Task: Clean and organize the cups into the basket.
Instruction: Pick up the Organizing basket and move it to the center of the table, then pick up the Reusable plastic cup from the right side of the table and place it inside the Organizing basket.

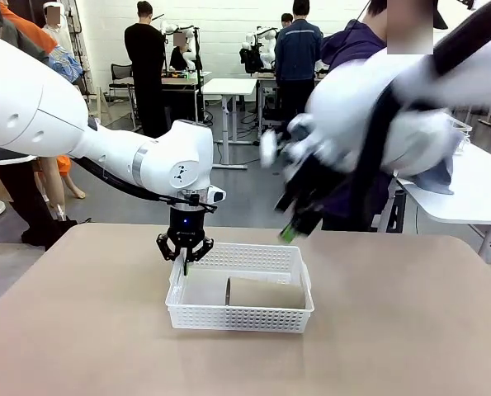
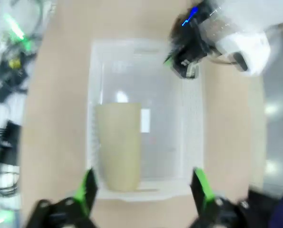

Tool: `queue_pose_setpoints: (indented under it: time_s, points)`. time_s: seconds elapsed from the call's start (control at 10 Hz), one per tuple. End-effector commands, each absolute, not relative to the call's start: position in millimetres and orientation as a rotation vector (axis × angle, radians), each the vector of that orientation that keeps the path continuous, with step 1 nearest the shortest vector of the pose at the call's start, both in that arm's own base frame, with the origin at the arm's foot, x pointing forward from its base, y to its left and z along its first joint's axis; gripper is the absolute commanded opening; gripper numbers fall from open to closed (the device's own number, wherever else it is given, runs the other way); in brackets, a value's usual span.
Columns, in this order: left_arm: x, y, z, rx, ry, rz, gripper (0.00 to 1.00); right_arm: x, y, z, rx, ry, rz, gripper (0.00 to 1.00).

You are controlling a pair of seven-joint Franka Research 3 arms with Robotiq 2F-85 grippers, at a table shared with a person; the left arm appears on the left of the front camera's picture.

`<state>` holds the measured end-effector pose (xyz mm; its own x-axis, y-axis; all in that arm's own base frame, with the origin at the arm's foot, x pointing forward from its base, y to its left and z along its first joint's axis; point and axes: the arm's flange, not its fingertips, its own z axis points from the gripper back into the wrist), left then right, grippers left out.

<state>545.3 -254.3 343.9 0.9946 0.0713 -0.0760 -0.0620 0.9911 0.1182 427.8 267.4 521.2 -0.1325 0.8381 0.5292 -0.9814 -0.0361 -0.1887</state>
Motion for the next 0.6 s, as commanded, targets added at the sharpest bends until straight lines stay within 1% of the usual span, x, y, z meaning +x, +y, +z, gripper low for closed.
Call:
queue_pose_setpoints:
  time_s: [0.0, 0.2, 0.4, 0.5]
  points:
    - [545.5, -255.1, 341.7, 0.126, 0.080, 0.065, 0.00, 388.6, 140.7, 530.2, 0.443, -0.769, 1.531, 1.00]
    - [545.5, -255.1, 341.7, 0.126, 0.080, 0.065, 0.00, 375.7, 47.7, 516.4, 0.541, -0.904, 1.445, 1.00]
    - [545.5, -255.1, 341.7, 0.126, 0.080, 0.065, 0.00, 361.8, -48.6, 479.3, 0.627, -1.073, 1.333, 1.00]
    - [545.5, -255.1, 341.7, 0.126, 0.080, 0.065, 0.00, 354.2, -83.9, 462.8, 0.641, -1.130, 1.289, 1.00]
